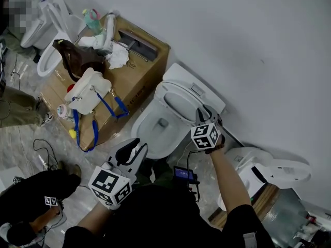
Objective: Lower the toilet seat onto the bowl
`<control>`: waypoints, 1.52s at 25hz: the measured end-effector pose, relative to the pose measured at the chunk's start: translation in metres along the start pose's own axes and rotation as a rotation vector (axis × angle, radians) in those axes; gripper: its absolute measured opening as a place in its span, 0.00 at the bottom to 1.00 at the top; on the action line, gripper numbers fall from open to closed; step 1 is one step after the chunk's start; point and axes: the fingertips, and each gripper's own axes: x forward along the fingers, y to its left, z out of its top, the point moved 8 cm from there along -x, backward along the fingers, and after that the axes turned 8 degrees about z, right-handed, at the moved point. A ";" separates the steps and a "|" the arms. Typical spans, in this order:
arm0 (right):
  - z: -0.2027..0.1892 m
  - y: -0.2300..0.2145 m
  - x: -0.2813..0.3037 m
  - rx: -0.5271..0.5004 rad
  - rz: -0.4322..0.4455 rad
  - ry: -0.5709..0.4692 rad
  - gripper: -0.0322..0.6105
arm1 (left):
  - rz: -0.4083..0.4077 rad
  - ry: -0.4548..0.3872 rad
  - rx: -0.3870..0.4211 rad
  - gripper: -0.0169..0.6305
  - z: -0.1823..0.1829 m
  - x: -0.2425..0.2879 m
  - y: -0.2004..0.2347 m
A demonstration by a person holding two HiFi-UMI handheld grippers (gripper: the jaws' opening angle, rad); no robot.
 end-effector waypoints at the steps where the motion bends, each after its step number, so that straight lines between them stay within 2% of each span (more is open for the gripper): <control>1: -0.001 -0.001 0.001 0.014 -0.002 0.001 0.23 | -0.004 0.002 0.001 0.20 -0.001 0.001 -0.001; 6: -0.005 -0.004 0.002 0.093 0.013 0.014 0.23 | -0.020 0.013 0.002 0.20 -0.004 0.003 -0.006; 21: -0.011 0.029 -0.010 0.098 0.051 -0.003 0.23 | -0.053 0.040 0.002 0.20 -0.016 0.008 -0.007; 29: -0.008 0.053 -0.023 0.150 0.125 -0.016 0.21 | -0.075 0.060 0.002 0.20 -0.025 0.013 -0.006; 38: -0.007 0.091 -0.030 0.156 0.183 -0.009 0.20 | -0.090 0.095 0.008 0.20 -0.042 0.026 0.002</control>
